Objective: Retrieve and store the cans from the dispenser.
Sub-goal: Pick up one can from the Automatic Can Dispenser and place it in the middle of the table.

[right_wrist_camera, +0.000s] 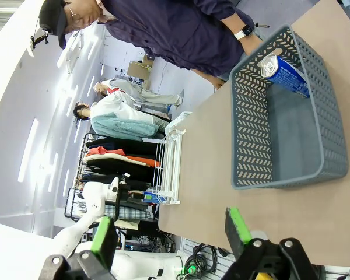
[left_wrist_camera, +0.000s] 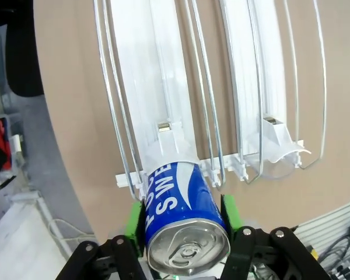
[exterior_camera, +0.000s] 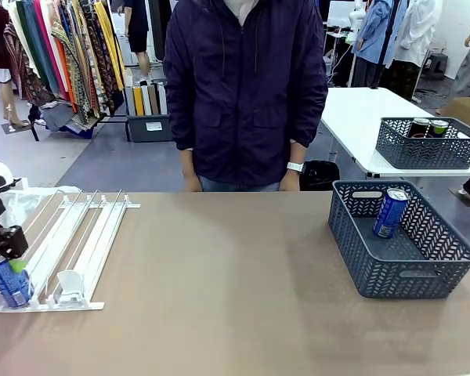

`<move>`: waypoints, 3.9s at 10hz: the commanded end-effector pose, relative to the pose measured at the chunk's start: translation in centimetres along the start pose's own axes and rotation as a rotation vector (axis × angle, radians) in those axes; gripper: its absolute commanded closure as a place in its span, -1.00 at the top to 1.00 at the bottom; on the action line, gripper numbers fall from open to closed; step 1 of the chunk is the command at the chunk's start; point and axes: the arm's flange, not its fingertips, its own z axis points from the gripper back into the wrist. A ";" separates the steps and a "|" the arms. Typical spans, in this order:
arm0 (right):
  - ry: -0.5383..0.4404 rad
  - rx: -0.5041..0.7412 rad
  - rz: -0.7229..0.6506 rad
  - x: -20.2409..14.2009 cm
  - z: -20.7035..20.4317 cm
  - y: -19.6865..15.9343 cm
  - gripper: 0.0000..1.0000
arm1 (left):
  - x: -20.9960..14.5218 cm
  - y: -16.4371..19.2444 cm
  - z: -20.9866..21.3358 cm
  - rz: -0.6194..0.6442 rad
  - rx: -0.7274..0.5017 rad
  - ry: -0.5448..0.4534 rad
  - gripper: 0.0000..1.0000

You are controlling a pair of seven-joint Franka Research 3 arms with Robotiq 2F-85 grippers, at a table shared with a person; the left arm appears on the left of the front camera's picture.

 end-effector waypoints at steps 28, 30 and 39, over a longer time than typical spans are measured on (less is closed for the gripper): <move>-0.008 0.024 0.026 0.3 0.1 0.2 1.00 | 7.4 -37.7 9.5 -0.187 -0.118 -0.127 -1.00; -0.008 0.024 0.026 0.3 0.1 0.2 1.00 | 6.7 -45.0 4.0 -0.243 -0.142 -0.091 -1.00; -0.008 0.024 0.026 0.3 0.1 0.2 1.00 | 6.2 -46.9 -0.1 -0.234 -0.127 -0.065 -1.00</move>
